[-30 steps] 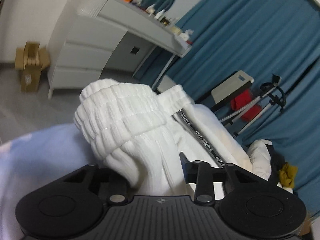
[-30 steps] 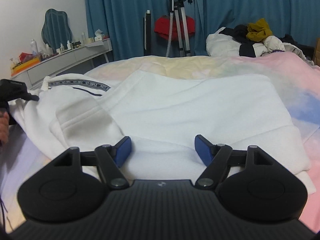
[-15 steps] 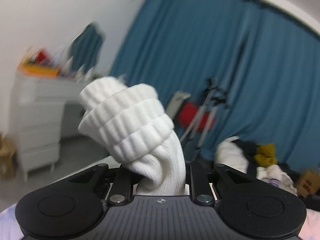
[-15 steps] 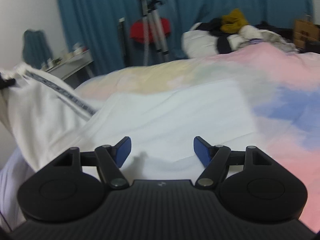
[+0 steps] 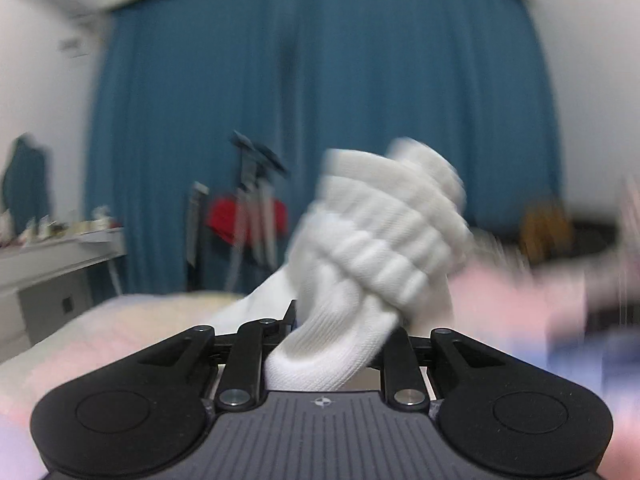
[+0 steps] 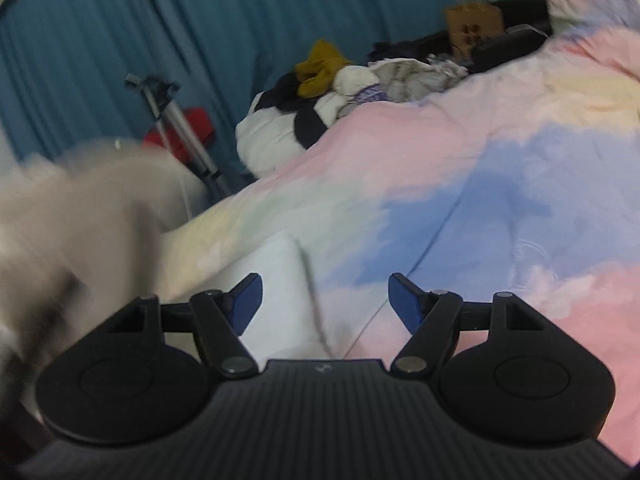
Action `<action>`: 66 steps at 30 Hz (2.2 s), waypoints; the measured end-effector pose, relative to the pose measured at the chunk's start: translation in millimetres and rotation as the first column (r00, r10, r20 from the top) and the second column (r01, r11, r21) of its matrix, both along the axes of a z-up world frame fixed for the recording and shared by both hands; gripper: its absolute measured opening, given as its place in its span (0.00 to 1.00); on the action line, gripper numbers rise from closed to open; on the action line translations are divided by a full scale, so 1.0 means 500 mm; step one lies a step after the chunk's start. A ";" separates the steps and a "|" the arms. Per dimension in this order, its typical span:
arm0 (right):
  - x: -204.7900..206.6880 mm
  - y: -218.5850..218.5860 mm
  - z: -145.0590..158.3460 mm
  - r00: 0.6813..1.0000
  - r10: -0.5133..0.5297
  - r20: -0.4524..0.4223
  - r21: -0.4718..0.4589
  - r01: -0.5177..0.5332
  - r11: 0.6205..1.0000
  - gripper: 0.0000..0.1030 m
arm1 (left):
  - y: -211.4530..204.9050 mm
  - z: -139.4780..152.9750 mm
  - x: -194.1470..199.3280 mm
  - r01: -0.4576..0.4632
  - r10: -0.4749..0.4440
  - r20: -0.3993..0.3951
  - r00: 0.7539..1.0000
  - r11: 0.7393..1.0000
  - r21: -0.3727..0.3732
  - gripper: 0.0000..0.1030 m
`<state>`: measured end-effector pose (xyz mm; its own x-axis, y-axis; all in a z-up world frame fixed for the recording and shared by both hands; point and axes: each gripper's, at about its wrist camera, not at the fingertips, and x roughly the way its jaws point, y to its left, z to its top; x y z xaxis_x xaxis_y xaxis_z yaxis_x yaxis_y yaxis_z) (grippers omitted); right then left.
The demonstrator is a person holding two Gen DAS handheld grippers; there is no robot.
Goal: Fold clothes
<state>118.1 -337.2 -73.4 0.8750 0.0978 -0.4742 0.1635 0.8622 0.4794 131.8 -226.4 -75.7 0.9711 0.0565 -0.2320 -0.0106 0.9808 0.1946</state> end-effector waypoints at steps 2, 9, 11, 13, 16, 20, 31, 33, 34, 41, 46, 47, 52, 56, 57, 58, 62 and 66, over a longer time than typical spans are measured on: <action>0.007 -0.022 -0.010 1.000 0.008 -0.013 0.068 -0.007 0.998 0.71 | -0.038 -0.045 0.012 0.030 -0.022 -0.078 0.997 0.994 0.106 0.21; 0.034 -0.044 -0.038 0.995 0.100 -0.023 0.239 -0.091 0.967 0.72 | -0.020 -0.060 0.002 0.135 -0.102 -0.165 0.981 0.968 0.210 0.52; 0.039 -0.054 -0.034 0.992 0.126 -0.010 0.285 -0.118 0.951 0.72 | 0.015 -0.054 -0.003 0.185 -0.139 -0.200 0.970 0.955 0.230 0.60; 0.043 -0.065 -0.029 0.988 0.152 0.004 0.328 -0.145 0.933 0.72 | 0.051 -0.052 -0.014 0.218 -0.163 -0.226 0.960 0.944 0.247 0.69; 0.048 -0.073 -0.015 0.982 0.188 0.031 0.364 -0.186 0.913 0.72 | 0.107 -0.059 -0.040 0.231 -0.167 -0.239 0.956 0.936 0.267 0.75; 0.077 -0.051 -0.007 0.964 0.264 0.021 0.356 -0.254 0.899 0.72 | 0.181 -0.067 -0.075 0.247 -0.173 -0.257 0.951 0.923 0.294 0.76; 0.208 0.052 -0.084 0.907 0.420 -0.041 0.345 -0.381 0.858 0.71 | 0.247 -0.107 -0.111 0.267 -0.190 -0.250 0.949 0.908 0.324 0.73; 0.218 0.069 -0.091 0.914 0.405 -0.040 0.300 -0.375 0.877 0.62 | 0.249 -0.110 -0.107 0.277 -0.208 -0.238 0.949 0.908 0.314 0.61; 0.224 0.075 -0.090 0.918 0.392 -0.052 0.271 -0.365 0.891 0.46 | 0.249 -0.106 -0.108 0.280 -0.217 -0.226 0.950 0.911 0.303 0.56; 0.244 0.062 -0.031 0.931 0.362 0.043 0.238 -0.361 0.902 0.25 | 0.240 -0.069 -0.123 0.299 -0.277 -0.126 0.953 0.928 0.223 0.16; 0.242 0.025 0.029 0.927 0.345 0.144 0.192 -0.369 0.909 0.24 | 0.223 -0.041 -0.119 0.342 -0.331 -0.096 0.939 0.930 0.135 0.15; 0.246 0.012 0.027 0.931 0.340 0.137 0.185 -0.361 0.914 0.24 | 0.215 -0.043 -0.115 0.359 -0.347 -0.109 0.931 0.926 0.120 0.15; 0.286 -0.040 -0.077 0.948 0.319 -0.016 0.232 -0.306 0.923 0.24 | 0.185 -0.096 -0.091 0.391 -0.360 -0.205 0.910 0.911 0.133 0.16; 0.284 -0.061 -0.138 0.948 0.312 -0.064 0.316 -0.277 0.907 0.25 | 0.185 -0.099 -0.083 0.386 -0.359 -0.215 0.908 0.917 0.103 0.17; 0.281 -0.060 -0.131 0.948 0.311 -0.064 0.314 -0.276 0.908 0.26 | 0.187 -0.098 -0.081 0.384 -0.358 -0.215 0.909 0.918 0.096 0.17; 0.277 -0.056 -0.120 0.949 0.309 -0.067 0.299 -0.277 0.913 0.27 | 0.189 -0.098 -0.079 0.383 -0.357 -0.215 0.909 0.920 0.089 0.18; 0.246 -0.043 -0.079 0.957 0.280 -0.073 0.227 -0.257 0.939 0.33 | 0.184 -0.105 -0.099 0.374 -0.351 -0.207 0.913 0.923 0.089 0.23; 0.192 -0.039 -0.035 0.978 0.205 -0.048 0.140 -0.197 0.970 0.36 | 0.188 -0.092 -0.113 0.357 -0.334 -0.180 0.925 0.927 0.113 0.55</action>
